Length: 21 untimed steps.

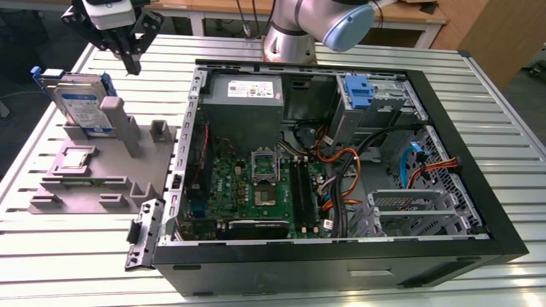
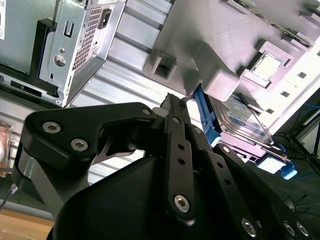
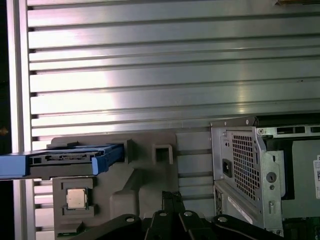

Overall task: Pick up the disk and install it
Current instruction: 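Reach for the disk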

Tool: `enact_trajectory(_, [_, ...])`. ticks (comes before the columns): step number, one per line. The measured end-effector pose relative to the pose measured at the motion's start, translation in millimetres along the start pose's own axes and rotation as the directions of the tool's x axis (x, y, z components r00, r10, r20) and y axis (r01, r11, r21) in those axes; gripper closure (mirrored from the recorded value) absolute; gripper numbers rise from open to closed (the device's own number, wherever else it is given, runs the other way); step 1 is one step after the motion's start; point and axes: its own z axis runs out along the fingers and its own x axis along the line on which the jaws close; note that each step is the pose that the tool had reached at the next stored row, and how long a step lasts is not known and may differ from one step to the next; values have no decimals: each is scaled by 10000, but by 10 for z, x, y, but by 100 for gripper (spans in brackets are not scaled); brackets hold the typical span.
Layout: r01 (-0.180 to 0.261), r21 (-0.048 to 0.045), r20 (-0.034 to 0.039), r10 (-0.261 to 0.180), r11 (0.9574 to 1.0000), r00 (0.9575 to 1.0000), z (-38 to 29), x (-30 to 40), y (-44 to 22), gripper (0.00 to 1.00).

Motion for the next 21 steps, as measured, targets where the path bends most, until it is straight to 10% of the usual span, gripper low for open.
enact_trajectory(12, [1,-1,2,-1,10000,10000,2,43,10,90])
enact_trajectory(21, [0,0,0,0,10000,10000,4,217,33,90])
